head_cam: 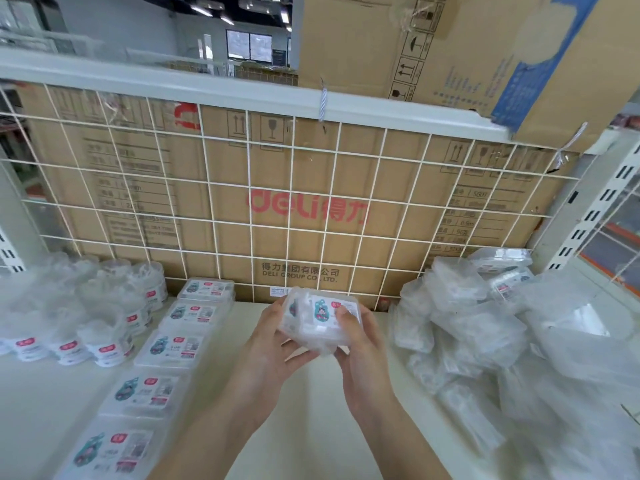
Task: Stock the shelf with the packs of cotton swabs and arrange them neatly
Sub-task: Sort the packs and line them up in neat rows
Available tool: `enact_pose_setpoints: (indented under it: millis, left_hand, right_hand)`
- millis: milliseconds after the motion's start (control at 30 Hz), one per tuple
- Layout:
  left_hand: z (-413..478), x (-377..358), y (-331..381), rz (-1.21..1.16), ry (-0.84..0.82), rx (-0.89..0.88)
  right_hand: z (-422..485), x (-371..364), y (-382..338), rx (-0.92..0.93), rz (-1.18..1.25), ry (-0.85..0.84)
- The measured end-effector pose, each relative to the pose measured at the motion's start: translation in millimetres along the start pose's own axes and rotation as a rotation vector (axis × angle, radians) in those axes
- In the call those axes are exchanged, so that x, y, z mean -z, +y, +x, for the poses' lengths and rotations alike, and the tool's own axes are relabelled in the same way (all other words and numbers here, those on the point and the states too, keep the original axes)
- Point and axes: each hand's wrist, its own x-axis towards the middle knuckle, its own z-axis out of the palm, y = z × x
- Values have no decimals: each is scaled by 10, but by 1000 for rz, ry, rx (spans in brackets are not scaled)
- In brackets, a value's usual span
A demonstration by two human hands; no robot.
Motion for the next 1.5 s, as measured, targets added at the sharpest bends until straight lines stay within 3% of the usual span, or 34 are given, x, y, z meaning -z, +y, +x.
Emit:
enact_pose_setpoints:
  millis: [133,233,367,433,567,733,933,1100,1200,1333,1500]
  left_hand:
    - [-5,39,68,-21,26,-16]
    - [6,160,141,151,42,-52]
    - [23,396,240,559,96,-100]
    - [25,540,276,784,116,-139]
    - [130,887,341,1490,105,-328]
    - [426,1204,387,1962,44,-168]
    - [690,1332,393,2052,-44,-153]
    - [752,1469,265,2069,-55,-281]
    - [763,1503,216,2012,-70,-315]
    - [740,1444,268,1974,-46,-289]
    - [723,1462,263,1977,-31,-266]
  right_hand:
    - [22,-94,60,-96,14,-22]
    - [70,-138,89,-120,-31,-61]
    - [128,-129,144,-145,-149,-128]
    - [182,-105,214,-150,-188,-79]
    - [347,-110,398,-167,-235,65]
    - [609,-268,702,-119,-320,56]
    - [963,-472,970,-16,-408,65]
    - [1049,-522,1095,48,-525,55]
    - [966,-448,1142,66,-598,-40]
    - [870,-324,1177,195,-895,-199]
    - [907,-402,1256,347,-1095,-86]
